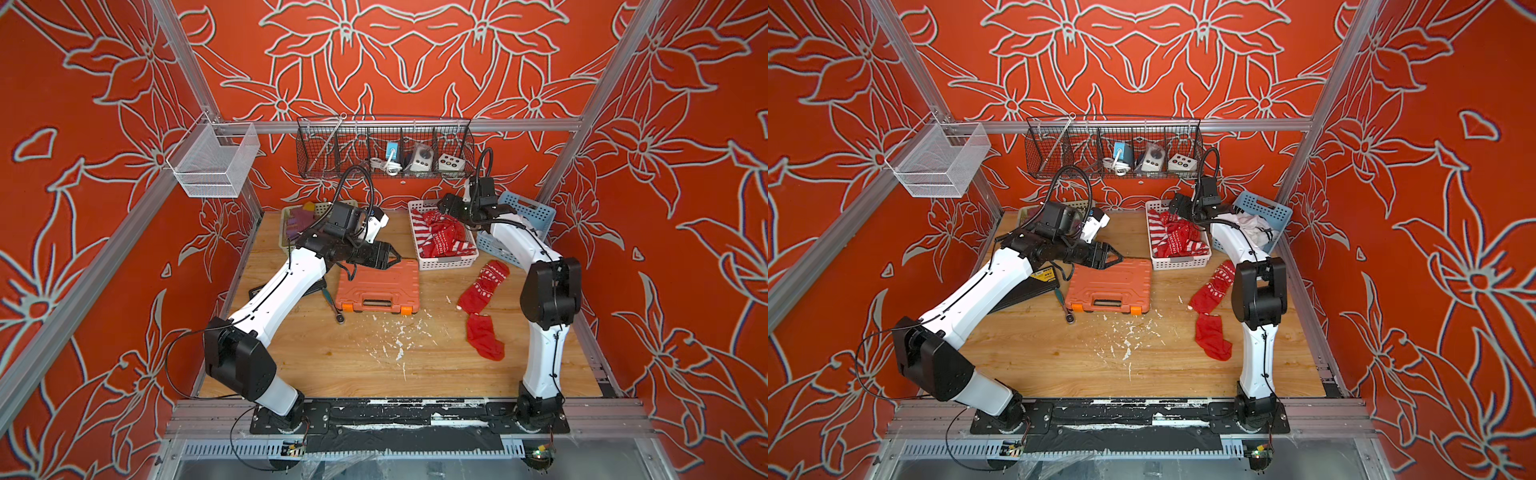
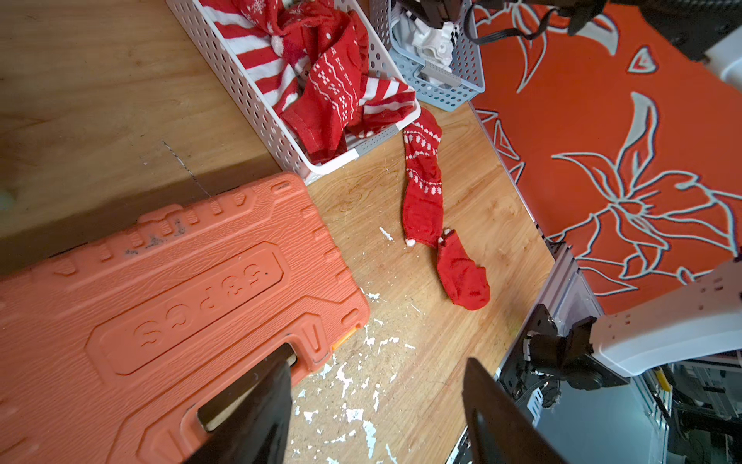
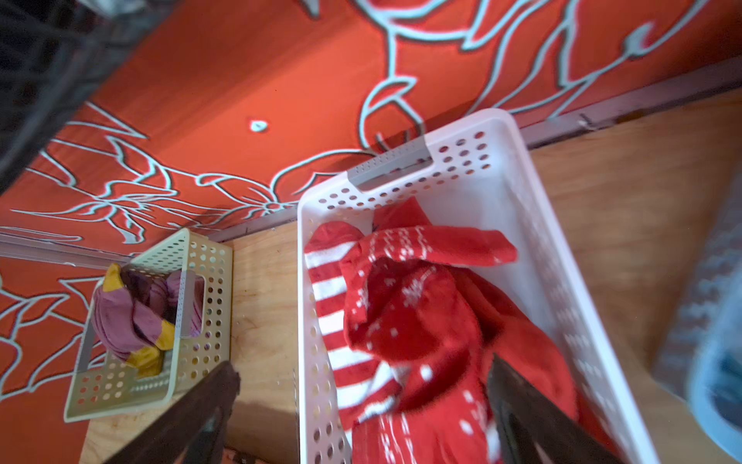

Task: Sort the socks into the basket by color
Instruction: Place the sock in the bin.

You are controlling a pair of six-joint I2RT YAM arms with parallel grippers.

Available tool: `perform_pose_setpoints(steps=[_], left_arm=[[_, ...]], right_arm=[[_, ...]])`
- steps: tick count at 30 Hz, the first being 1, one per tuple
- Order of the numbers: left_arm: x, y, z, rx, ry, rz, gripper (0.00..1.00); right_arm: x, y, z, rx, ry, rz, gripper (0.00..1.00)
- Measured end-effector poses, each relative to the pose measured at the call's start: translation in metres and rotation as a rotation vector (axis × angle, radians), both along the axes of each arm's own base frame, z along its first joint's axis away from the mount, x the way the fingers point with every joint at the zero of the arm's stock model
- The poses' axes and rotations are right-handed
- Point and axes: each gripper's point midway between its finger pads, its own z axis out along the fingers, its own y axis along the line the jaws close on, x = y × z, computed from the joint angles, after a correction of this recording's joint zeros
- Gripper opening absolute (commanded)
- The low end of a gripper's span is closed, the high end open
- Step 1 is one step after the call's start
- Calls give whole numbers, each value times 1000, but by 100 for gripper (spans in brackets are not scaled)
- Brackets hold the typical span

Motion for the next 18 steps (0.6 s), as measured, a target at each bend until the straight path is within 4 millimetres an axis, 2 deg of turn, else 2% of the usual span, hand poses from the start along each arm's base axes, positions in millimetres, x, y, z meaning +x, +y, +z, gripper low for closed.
perform_pose_setpoints(steps=[5,12,18], left_arm=[[-7,-9,1,1,-2,-27,66],[-24,-42,2,3,-9,-113,66],[-33,-74,-5,12,1,-186,66]], right_arm=[[-29,-12,11,-36,19,-3,98],[-103,-33,10,-81,107,-17,98],[-166,-58,31,-131,123,-64,98]])
